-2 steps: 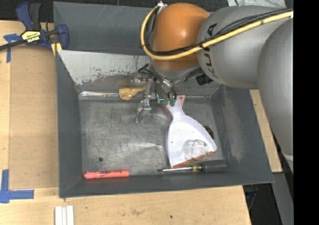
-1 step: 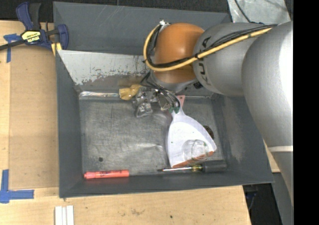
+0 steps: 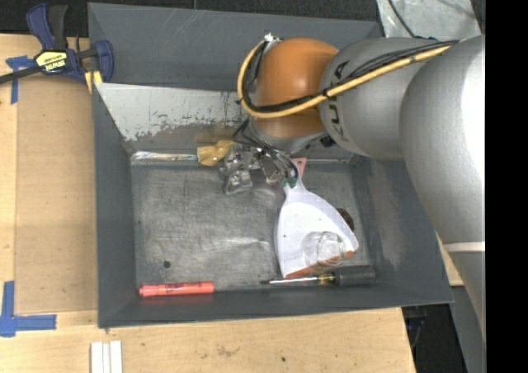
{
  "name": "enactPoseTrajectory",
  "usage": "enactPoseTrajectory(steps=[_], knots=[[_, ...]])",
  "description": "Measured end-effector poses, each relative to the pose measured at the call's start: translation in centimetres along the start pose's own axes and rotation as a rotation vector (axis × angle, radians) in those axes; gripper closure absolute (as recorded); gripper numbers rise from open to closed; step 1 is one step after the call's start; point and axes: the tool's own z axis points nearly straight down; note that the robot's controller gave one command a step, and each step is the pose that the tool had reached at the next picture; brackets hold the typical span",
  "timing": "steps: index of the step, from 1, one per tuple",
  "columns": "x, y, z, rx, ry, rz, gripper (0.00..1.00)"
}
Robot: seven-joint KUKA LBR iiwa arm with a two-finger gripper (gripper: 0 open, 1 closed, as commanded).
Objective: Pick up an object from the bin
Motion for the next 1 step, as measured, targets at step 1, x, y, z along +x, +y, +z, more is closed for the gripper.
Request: enactPoseTrajectory(steps=[1], knots=[[1.69, -2.06, -2.12, -0.003, 0.019, -0.118, 1.0]])
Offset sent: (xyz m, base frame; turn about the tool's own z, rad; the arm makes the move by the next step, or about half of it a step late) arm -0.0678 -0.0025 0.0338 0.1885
